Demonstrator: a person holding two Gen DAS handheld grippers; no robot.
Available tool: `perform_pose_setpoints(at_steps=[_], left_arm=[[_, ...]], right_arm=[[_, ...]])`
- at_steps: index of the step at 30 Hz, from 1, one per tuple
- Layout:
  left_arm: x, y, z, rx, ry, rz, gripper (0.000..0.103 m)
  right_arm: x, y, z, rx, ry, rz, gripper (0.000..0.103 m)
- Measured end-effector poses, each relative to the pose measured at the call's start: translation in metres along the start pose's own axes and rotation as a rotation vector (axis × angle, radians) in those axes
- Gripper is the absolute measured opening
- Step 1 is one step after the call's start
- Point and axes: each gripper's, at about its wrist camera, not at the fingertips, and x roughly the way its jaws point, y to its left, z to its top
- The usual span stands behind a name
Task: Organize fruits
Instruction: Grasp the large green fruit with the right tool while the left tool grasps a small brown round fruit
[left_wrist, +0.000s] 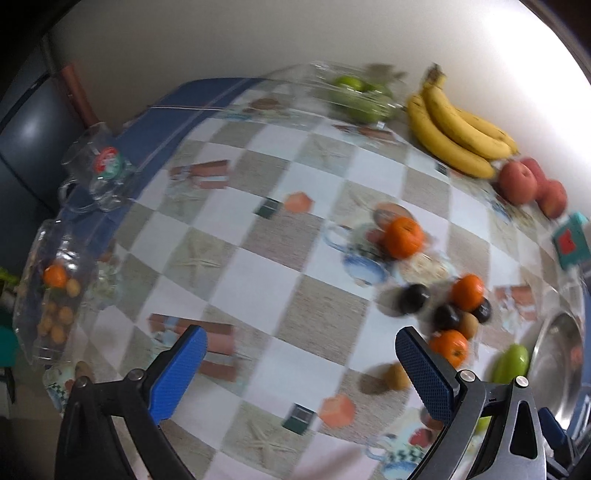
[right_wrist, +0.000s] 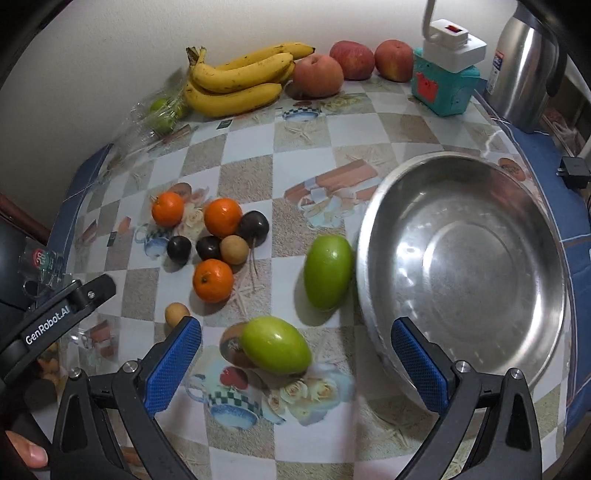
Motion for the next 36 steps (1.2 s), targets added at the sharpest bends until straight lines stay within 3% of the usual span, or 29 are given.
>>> perform_pose_setpoints(at_steps=[18, 26, 31, 36], left_arm=[[0.024, -0.02, -0.011, 0.03, 0.121, -0.13, 0.103], [0.028, -0.04, -0.019, 0.082, 0.153, -0.16, 0.102], [0.038, -0.043, -0.023, 0.084, 0.196, -0.164, 0.095], [0.044, -0.045, -0.027, 0.083, 0.227, -0.182, 0.08]], right_arm=[[0.021, 0.028, -0.01, -0.095, 0.038, 0.008, 0.102], [0.036, 0.025, -0.011, -0.074, 0.082, 0.01, 0.102], [0.045, 0.022, -0.011, -0.063, 0.111, 0.005, 0.102], [0.044, 0.02, -0.012, -0.063, 0.109, -0.005, 0.102]])
